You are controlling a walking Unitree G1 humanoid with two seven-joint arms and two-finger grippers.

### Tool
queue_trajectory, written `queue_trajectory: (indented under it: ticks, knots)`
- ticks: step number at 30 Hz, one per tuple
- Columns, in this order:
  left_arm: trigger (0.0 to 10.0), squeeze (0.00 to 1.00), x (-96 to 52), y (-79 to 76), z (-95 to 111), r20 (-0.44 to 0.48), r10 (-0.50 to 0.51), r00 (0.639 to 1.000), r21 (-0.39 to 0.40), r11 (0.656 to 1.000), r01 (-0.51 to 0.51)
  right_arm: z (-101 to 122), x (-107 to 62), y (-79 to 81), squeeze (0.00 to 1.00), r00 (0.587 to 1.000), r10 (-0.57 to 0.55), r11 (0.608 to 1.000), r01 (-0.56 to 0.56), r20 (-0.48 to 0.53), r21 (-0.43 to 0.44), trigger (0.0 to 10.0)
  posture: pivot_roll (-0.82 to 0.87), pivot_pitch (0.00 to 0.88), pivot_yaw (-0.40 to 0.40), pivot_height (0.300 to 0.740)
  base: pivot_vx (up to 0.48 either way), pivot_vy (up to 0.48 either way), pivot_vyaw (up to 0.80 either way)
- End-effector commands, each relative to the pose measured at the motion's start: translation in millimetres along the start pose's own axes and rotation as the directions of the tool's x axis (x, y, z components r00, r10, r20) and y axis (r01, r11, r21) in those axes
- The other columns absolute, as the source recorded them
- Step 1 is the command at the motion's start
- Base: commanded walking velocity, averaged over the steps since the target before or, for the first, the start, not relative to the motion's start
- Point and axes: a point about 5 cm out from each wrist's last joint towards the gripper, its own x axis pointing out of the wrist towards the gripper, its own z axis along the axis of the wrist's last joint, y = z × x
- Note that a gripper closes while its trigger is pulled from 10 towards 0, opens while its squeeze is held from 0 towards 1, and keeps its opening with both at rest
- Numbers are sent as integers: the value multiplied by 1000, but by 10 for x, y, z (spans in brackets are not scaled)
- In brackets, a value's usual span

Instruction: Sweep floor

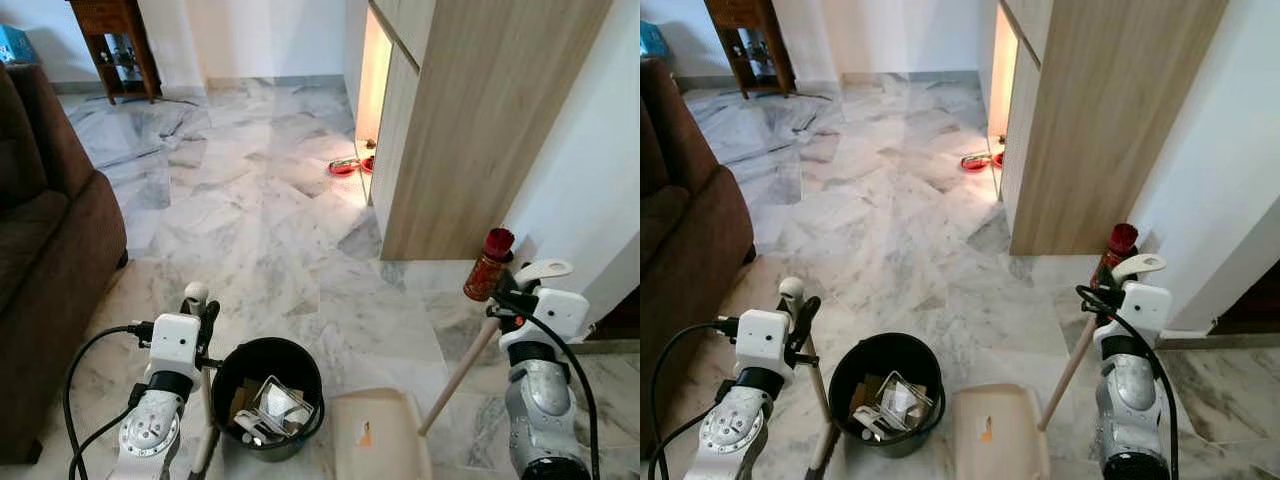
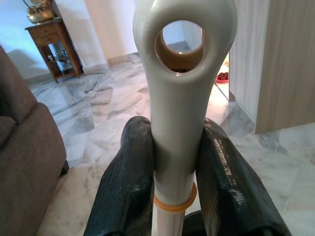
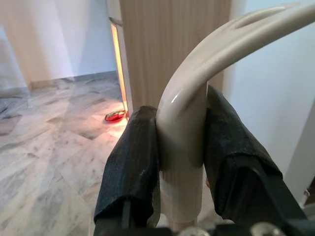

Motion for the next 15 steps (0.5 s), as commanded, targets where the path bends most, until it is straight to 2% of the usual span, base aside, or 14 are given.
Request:
queue_trajectory:
  ticks: [1, 7, 9, 11, 15]
  knots:
    - [10000, 0, 31, 60, 60, 36, 32, 999, 1, 999, -32, 30, 22, -10, 0, 1000, -5, 1000, 5, 26, -7, 10000, 19, 0, -1, 740, 0, 0, 0]
    - [10000, 0, 4, 93, 57, 31, 50, 998, -9, 999, -50, 21, 20, -29, 0, 999, -13, 1000, 14, 33, -17, 10000, 21, 0, 2, 740, 0, 0, 0]
    - [10000, 0, -10, 129, 31, 11, 76, 997, -27, 997, -76, 15, 22, -40, 0, 999, -16, 1000, 17, 34, -18, 10000, 21, 0, 0, 740, 0, 0, 0]
    - [10000, 0, -13, 123, -20, -27, 66, 997, -4, 998, -66, 0, 22, -40, 0, 999, -12, 1000, 13, 31, -22, 10000, 24, 0, -1, 740, 0, 0, 0]
    - [10000, 0, -51, 155, -35, -29, 89, 996, -28, 996, -89, 11, 20, -39, 0, 999, -10, 1000, 11, 43, -24, 10000, 21, 0, 4, 740, 0, 0, 0]
